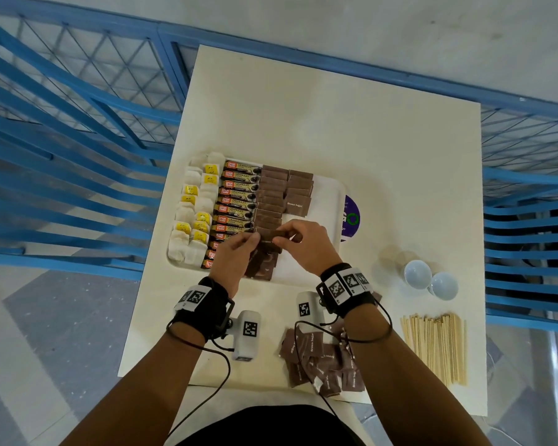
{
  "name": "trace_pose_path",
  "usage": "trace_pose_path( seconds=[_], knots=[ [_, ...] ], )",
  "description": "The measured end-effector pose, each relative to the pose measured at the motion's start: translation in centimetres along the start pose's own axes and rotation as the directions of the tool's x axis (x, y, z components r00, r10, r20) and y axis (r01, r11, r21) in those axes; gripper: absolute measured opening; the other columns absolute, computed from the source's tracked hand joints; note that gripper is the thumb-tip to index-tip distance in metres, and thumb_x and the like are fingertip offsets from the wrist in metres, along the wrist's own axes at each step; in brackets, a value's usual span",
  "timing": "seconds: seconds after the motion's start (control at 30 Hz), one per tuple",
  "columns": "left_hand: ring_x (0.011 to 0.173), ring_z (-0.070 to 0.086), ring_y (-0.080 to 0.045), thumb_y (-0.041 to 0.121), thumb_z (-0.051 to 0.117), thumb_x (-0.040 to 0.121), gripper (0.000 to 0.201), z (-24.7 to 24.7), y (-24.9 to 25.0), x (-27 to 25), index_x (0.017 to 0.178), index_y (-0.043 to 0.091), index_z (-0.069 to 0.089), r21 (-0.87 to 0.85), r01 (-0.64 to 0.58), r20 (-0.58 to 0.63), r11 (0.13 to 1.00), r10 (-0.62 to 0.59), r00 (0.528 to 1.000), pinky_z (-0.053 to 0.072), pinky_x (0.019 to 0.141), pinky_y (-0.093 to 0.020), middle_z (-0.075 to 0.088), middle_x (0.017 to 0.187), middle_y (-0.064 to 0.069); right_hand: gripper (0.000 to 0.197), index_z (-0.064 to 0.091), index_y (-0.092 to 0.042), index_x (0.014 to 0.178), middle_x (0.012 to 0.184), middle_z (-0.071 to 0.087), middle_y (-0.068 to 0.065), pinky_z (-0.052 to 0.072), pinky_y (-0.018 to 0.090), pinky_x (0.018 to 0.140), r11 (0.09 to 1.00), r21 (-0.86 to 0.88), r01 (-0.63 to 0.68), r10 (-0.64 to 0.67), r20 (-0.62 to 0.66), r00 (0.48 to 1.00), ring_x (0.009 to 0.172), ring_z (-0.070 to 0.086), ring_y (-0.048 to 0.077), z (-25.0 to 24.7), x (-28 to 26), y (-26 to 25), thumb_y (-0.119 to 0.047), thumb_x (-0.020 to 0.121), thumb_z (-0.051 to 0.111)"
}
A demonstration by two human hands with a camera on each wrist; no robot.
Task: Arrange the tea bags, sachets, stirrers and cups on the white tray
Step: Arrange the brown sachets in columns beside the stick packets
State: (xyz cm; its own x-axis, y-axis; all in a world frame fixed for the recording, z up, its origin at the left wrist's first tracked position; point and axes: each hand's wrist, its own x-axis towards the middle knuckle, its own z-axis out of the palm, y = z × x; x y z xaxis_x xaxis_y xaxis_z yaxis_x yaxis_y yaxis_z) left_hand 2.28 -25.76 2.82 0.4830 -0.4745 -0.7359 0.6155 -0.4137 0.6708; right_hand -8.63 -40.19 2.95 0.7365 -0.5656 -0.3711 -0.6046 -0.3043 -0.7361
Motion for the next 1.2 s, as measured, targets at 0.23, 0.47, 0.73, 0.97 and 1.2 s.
trace_pose_path(
  seconds=[0.23,0.47,0.73,0.97,1.2],
  knots=[
    [0.096,0.07,-0.039,-0.007,0.053,0.095,0.024,-0.8,-0.5,0.0,0.11,0.002,0.069,-0.027,0.067,0.015,0.997,-0.066,0.998,0.058,0.089,-0.051,0.074,0.096,-0.015,0.011,0.072,-0.018,0.1,0.088,0.066,-0.01,0.042,0.006,0.067,0.986,0.062,-0.153,0.164,-0.234,0.958,0.078,0.058,0.002,-2.6,2.3,2.0,-0.023,0.091,0.072],
    [0.089,0.077,-0.033,-0.015,0.052,0.095,0.033,-1.3,-0.7,-0.7,0.123,0.0,0.061,-0.034,0.05,0.108,0.998,-0.046,0.993,0.064,0.073,-0.04,0.074,0.104,-0.021,0.013,0.073,-0.013,0.1,0.087,0.071,-0.002,0.043,0.009,0.065,0.977,0.008,-0.214,0.209,-0.262,0.942,0.075,0.062,0.006,-2.3,4.1,2.9,-0.021,0.09,0.073],
    [0.094,0.076,-0.033,-0.008,0.056,0.097,0.024,-1.4,-0.7,-0.4,0.119,-0.006,0.065,-0.013,0.041,0.105,0.999,-0.039,0.994,0.063,0.075,-0.039,0.075,0.107,-0.022,0.017,0.07,-0.014,0.099,0.081,0.07,-0.004,0.042,0.007,0.06,0.973,0.015,-0.232,0.224,-0.332,0.916,0.068,0.061,0.001,-1.5,4.6,2.7,-0.024,0.087,0.077],
    [0.099,0.073,-0.042,-0.014,0.048,0.094,0.03,-1.4,-0.6,0.0,0.118,-0.005,0.065,-0.008,0.053,0.098,0.999,-0.052,0.994,0.059,0.09,-0.052,0.073,0.107,-0.025,0.019,0.068,-0.014,0.098,0.075,0.064,-0.01,0.042,0.007,0.058,0.973,0.026,-0.228,0.222,-0.361,0.906,0.066,0.06,0.0,-1.3,4.7,2.6,-0.025,0.086,0.078],
    [0.091,0.075,-0.034,-0.016,0.057,0.092,0.033,-1.2,-0.3,-0.2,0.117,0.003,0.07,-0.069,0.03,0.09,0.997,-0.024,0.996,0.064,0.078,-0.045,0.075,0.101,-0.014,0.019,0.065,-0.019,0.105,0.089,0.065,-0.004,0.046,0.017,0.062,0.982,0.01,-0.189,0.172,-0.46,0.871,0.074,0.061,0.007,-1.7,3.5,1.8,-0.027,0.089,0.073]
  ],
)
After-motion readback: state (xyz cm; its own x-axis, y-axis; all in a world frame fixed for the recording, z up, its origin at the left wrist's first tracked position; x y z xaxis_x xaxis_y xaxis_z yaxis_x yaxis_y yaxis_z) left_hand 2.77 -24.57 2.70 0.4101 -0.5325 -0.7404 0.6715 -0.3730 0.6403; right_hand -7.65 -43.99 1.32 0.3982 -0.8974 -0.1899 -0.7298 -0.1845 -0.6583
